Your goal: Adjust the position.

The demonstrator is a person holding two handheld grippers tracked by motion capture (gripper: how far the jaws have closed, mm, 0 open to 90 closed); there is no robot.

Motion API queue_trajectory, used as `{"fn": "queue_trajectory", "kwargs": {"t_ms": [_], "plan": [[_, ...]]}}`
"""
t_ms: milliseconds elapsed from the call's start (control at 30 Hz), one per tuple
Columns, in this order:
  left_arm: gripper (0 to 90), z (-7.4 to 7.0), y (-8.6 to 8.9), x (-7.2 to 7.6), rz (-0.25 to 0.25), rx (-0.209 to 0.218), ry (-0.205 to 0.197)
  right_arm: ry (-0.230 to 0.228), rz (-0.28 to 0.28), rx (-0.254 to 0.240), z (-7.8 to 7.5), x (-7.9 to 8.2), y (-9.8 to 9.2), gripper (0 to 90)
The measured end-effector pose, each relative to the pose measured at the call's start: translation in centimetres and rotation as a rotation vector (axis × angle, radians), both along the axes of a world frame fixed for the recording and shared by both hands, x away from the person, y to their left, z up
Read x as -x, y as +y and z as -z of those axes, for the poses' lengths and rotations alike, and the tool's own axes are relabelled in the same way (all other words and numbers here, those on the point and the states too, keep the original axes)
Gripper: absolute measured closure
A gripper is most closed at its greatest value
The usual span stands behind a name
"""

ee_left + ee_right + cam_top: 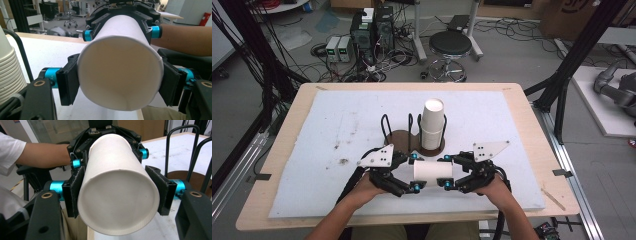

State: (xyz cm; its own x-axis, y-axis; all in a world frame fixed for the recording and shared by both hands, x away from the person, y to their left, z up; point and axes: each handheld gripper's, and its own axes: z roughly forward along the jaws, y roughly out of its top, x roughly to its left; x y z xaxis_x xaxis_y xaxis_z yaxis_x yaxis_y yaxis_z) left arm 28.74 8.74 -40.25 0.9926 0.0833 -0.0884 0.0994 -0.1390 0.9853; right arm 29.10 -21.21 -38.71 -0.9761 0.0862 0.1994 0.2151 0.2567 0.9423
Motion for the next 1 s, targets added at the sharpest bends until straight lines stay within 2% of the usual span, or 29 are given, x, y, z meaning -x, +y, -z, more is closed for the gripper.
{"fn": "queue_trajectory", "kwargs": {"t_ms": [167, 300, 433, 533, 700, 767, 800, 833, 900, 967, 1000], "plan": [[30.0, -0.1, 0.1, 0.0, 0.002, -0.008, 0.005, -0.002, -0.003, 0.014, -0.1, 0.1, 0.1, 36.2], [30.4, -0.3, 0.1, 0.0, 0.003, -0.031, 0.005, 0.003, 0.001, 0.026, -0.3, 0.1, 0.2, 35.3], [30.9, -0.5, 0.1, 0.0, 0.005, -0.061, 0.004, 0.009, 0.036, 0.032, -0.5, 0.1, 0.2, 25.9], [31.2, -0.7, 0.2, -0.1, -0.002, -0.081, 0.008, -0.006, 0.054, 0.031, -0.9, 0.2, 0.0, 23.0], [31.2, -1.5, 0.6, -0.3, -0.011, -0.138, -0.001, -0.031, 0.078, 0.07, -1.6, 0.3, -0.2, 22.2], [31.2, -2.0, 0.6, -0.4, -0.009, -0.18, -0.006, -0.038, 0.084, 0.078, -1.9, 0.3, -0.3, 22.2], [31.2, -2.0, 0.6, -0.4, -0.009, -0.18, -0.006, -0.045, 0.082, 0.084, -2.0, 0.3, -0.2, 22.2], [31.1, -2.5, 0.6, -0.5, -0.009, -0.211, 0.005, -0.058, 0.083, 0.093, -2.2, 0.3, -0.2, 22.3], [31.1, -2.7, 0.6, -0.5, -0.011, -0.221, 0.007, -0.089, 0.08, 0.118, -2.6, 0.3, 0.0, 22.5], [31.1, -3.5, 0.5, -0.7, -0.01, -0.264, -0.005, -0.11, 0.072, 0.147, -2.9, 0.4, 0.2, 22.8], [31.1, -3.5, 0.5, -0.7, -0.01, -0.264, -0.005, -0.11, 0.072, 0.147, -2.9, 0.4, 0.2, 22.8]]}}
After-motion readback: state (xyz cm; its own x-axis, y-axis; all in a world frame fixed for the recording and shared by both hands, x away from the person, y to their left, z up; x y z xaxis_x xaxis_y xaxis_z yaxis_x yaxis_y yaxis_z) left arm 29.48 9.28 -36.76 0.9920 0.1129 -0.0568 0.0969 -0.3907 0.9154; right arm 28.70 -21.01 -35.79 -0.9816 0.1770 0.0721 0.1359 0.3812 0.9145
